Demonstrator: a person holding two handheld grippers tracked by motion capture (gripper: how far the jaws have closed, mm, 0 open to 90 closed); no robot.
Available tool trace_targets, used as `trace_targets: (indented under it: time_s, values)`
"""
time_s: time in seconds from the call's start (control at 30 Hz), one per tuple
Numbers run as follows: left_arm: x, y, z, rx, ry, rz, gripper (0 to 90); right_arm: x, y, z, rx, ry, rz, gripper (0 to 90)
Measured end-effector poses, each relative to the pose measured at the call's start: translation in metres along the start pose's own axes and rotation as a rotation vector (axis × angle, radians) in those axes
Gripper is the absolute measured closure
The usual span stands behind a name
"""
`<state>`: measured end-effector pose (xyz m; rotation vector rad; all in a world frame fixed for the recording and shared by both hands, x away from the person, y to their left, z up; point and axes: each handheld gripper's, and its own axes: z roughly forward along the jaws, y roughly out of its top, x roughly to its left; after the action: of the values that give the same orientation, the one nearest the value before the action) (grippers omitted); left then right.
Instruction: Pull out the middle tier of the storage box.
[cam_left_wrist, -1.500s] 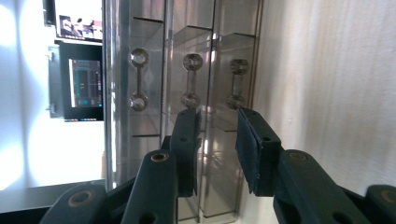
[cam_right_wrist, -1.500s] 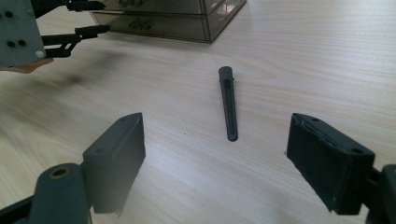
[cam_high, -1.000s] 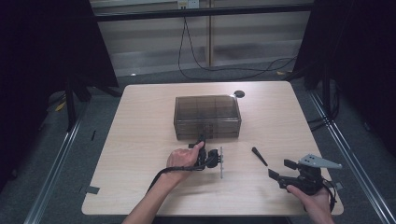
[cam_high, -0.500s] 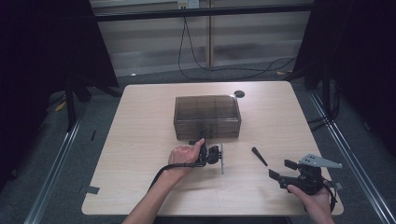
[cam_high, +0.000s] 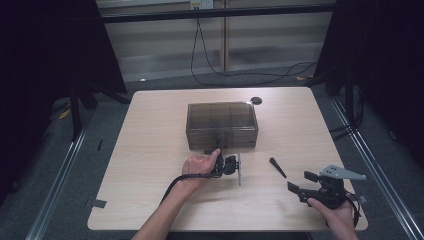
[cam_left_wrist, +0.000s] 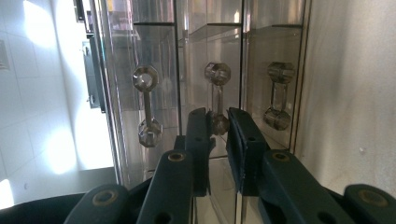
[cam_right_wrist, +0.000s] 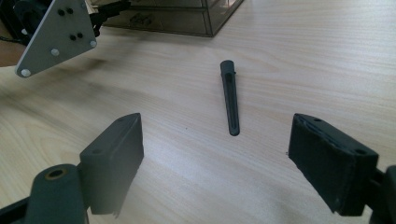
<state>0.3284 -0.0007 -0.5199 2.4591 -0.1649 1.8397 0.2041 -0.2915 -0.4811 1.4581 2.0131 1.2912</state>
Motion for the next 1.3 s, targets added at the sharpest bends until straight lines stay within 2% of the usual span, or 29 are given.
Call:
trace_targets:
  time_s: [0.43,0.9,1.3]
  values:
    - [-0.0037,0.0056,0.001,0.022,0.027,0.033,79.3,0.0005,0.0001,-0.0003,0.004,0.004,0.0,17.8]
    - [-0.0026,0.007,-0.0008,0.03,0.015,0.004,80.5,0.0004,0.0002,-0.0006,0.005,0.006,0.0,17.8]
    - [-0.0033,0.0046,-0.0065,0.009,0.008,-0.016,80.5,0.0006,0.0003,-0.0007,0.006,0.005,0.0,17.8]
